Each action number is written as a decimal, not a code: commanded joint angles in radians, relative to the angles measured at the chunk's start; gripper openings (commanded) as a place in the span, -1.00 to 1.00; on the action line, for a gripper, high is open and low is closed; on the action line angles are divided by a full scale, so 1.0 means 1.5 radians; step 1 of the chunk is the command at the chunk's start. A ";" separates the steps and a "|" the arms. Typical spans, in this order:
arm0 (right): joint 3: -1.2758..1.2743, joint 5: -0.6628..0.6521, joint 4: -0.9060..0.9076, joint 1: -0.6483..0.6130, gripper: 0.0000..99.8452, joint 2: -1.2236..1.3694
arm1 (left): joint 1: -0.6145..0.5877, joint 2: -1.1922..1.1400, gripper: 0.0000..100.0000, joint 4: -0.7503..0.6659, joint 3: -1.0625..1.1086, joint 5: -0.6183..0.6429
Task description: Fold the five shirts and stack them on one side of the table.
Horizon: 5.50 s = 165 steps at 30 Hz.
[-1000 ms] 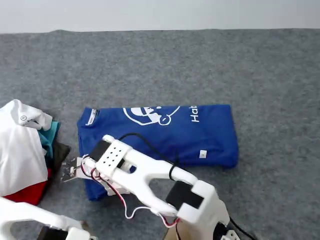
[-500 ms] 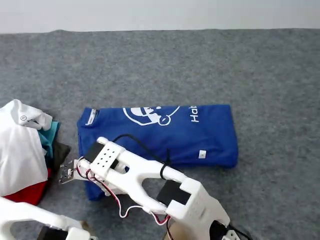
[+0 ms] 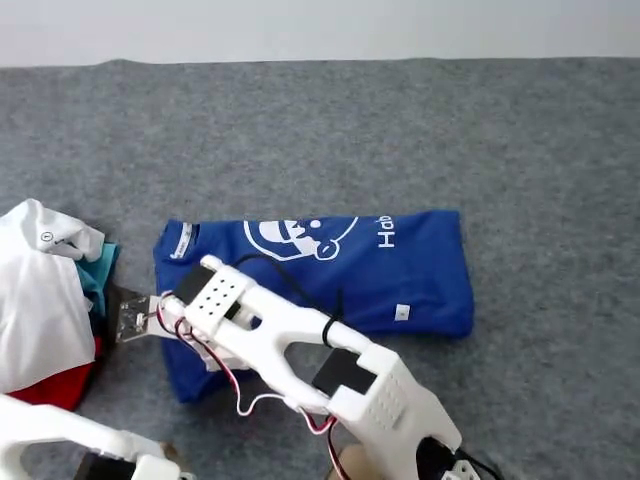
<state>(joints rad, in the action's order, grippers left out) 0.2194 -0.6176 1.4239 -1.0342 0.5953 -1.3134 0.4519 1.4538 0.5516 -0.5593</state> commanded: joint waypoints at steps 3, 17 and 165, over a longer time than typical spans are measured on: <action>0.048 -0.008 0.001 0.023 -0.98 0.001 | 0.000 0.003 -0.91 -0.004 -0.008 -0.005; 0.144 -0.003 0.002 0.131 -0.98 -0.004 | 0.001 0.000 -0.91 -0.004 -0.008 -0.005; 0.775 -0.037 0.166 0.193 -0.98 0.281 | 0.076 -0.001 -0.91 -0.009 0.027 -0.005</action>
<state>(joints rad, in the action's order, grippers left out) 1.3241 -0.6667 1.6019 -0.6981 1.0848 -1.2075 0.4473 1.4538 0.5976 -0.5593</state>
